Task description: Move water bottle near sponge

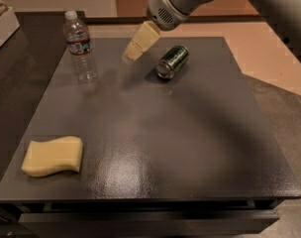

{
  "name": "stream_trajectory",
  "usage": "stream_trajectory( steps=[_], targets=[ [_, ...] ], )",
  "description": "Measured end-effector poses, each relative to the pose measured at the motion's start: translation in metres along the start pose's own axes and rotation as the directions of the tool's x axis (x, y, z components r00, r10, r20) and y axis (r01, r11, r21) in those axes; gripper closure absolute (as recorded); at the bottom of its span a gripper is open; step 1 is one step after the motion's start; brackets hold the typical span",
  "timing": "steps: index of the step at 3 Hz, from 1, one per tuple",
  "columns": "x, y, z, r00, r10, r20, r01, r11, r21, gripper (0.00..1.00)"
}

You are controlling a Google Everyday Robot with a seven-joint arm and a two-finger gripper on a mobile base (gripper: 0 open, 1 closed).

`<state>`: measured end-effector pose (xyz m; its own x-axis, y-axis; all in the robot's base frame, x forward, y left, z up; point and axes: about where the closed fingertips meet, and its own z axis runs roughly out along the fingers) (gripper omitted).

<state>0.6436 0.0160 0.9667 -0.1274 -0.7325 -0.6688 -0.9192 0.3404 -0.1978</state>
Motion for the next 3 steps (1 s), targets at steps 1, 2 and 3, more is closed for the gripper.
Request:
stream_trajectory(
  steps=[1, 2, 3],
  targets=[
    [-0.039, 0.000, 0.030, 0.998, -0.003, 0.071, 0.004, 0.9998, -0.017, 0.00],
    [-0.073, 0.002, 0.059, 0.992, 0.003, 0.124, -0.001, 0.9999, -0.015, 0.00],
    [-0.095, 0.007, 0.084, 0.987, 0.024, 0.161, -0.024, 0.9997, -0.004, 0.00]
  ],
)
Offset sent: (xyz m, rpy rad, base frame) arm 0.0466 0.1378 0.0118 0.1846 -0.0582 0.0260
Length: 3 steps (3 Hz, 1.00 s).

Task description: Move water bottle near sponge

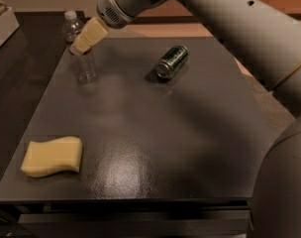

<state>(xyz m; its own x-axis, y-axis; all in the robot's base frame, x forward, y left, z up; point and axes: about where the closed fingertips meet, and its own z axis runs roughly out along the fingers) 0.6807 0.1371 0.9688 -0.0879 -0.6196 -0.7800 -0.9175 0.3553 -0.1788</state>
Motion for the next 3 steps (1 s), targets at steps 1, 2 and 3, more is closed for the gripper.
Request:
stream_trajectory(
  steps=[1, 2, 3],
  targets=[
    [-0.009, 0.001, 0.024, 1.000, 0.020, 0.009, -0.021, 0.9997, 0.016, 0.00],
    [-0.012, 0.006, 0.041, 1.000, 0.027, 0.009, -0.027, 0.9996, 0.003, 0.00],
    [-0.019, 0.017, 0.051, 1.000, 0.013, 0.014, -0.013, 0.9990, -0.044, 0.15]
  ],
)
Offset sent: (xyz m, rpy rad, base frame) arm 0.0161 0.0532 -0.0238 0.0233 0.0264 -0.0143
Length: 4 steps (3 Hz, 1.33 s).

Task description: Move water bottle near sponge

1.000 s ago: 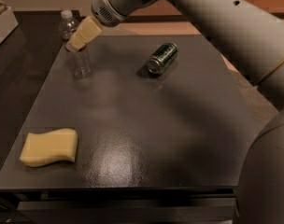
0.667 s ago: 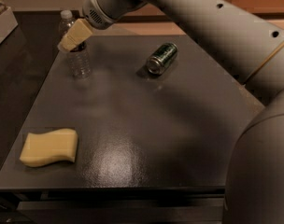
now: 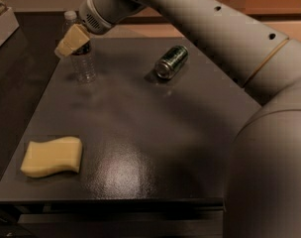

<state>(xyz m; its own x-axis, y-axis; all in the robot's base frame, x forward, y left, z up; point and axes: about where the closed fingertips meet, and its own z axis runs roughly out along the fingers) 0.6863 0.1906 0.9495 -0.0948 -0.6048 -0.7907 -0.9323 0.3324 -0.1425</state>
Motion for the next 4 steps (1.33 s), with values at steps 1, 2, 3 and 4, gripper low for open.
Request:
stream_trajectory(
  steps=[1, 2, 3, 4],
  targets=[
    [-0.002, 0.009, 0.002, 1.000, -0.010, 0.002, 0.010, 0.9993, -0.037, 0.39],
    [-0.002, 0.015, -0.005, 1.000, -0.011, 0.017, 0.012, 0.9982, -0.058, 0.62],
    [-0.003, 0.024, -0.022, 0.999, -0.021, 0.037, 0.024, 0.9970, -0.074, 0.85],
    [0.001, 0.042, -0.050, 0.998, -0.053, 0.042, 0.057, 0.9941, -0.093, 1.00]
  ],
)
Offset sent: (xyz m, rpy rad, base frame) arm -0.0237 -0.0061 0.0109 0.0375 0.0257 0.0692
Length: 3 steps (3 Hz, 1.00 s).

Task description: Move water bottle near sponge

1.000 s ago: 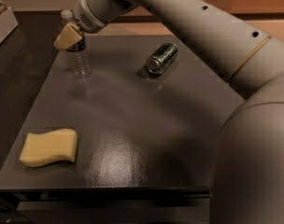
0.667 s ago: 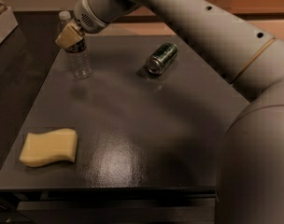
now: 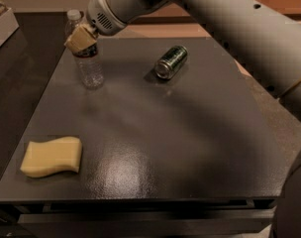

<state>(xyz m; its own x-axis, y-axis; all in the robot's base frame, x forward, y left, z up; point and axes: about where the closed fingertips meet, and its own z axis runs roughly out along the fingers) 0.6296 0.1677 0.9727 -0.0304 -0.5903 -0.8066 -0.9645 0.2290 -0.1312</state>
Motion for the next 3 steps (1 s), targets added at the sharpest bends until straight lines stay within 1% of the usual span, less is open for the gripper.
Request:
stream_trajectory(
  steps=[1, 2, 3],
  targets=[
    [0.013, 0.035, -0.034, 0.999, -0.031, -0.019, 0.030, 0.9987, -0.042, 1.00],
    [0.024, 0.066, -0.049, 0.999, -0.045, -0.018, 0.042, 0.9915, -0.123, 1.00],
    [0.030, 0.096, -0.055, 0.999, -0.045, 0.000, 0.044, 0.9801, -0.193, 1.00]
  ],
)
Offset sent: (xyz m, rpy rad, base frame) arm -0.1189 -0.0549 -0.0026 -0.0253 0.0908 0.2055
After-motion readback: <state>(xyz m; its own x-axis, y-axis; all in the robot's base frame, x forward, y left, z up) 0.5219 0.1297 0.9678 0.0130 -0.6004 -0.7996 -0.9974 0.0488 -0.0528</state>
